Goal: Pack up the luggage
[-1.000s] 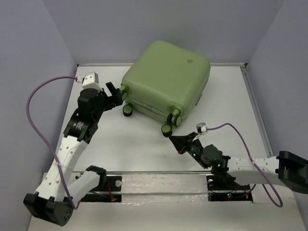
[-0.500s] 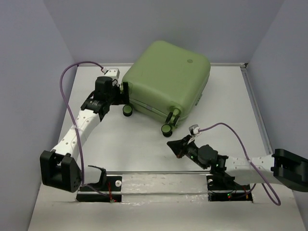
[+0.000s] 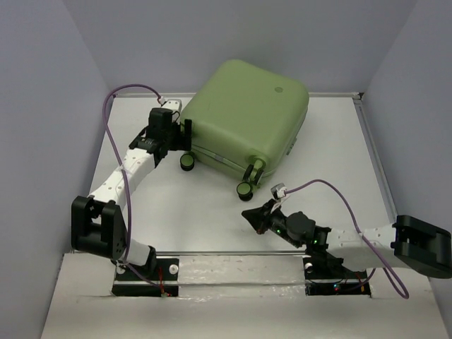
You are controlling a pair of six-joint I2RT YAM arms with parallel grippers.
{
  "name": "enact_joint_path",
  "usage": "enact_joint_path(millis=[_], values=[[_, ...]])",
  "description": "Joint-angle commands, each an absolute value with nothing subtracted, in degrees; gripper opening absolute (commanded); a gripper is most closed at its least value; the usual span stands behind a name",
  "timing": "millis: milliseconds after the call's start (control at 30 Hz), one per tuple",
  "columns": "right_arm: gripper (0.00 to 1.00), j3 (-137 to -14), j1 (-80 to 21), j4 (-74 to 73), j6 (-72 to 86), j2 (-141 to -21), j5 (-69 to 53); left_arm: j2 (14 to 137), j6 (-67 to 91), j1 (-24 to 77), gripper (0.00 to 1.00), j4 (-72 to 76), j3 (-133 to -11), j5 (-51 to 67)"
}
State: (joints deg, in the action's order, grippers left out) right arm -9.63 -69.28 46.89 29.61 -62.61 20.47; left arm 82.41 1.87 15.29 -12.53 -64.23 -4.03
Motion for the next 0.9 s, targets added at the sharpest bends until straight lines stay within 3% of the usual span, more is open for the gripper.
enact_joint_path(millis=[0,200,300,333,400,600,867], values=[[0.07,-10.99,-69.08,49.31,29.27,-61.96,20.13,82.44,0.26,15.21,0.95,-9.32,-67.24,-2.91],[0.07,-12.66,-69.08,44.66,28.83,-59.07,21.18,83.58,0.26,15.21,0.79,-8.70,-66.80,-0.80],[0.07,-12.83,-69.08,41.67,28.48,-56.44,22.50,83.67,0.26,15.21,0.57,-8.79,-66.53,2.78],[0.07,-13.09,-69.08,40.18,28.39,-55.73,23.89,83.67,0.35,15.29,0.33,-8.88,-66.45,3.42],[0.08,-14.23,-68.56,35.54,28.13,-54.24,25.13,83.58,1.05,15.47,0.07,-9.75,-66.62,3.78],[0.19,-21.95,-64.62,18.76,26.63,-50.54,23.91,78.67,6.49,20.38,0.06,-12.92,-63.29,3.52],[0.34,-28.20,-54.86,10.56,25.93,-47.28,16.09,65.58,14.76,28.02,0.06,-11.16,-52.31,5.98]])
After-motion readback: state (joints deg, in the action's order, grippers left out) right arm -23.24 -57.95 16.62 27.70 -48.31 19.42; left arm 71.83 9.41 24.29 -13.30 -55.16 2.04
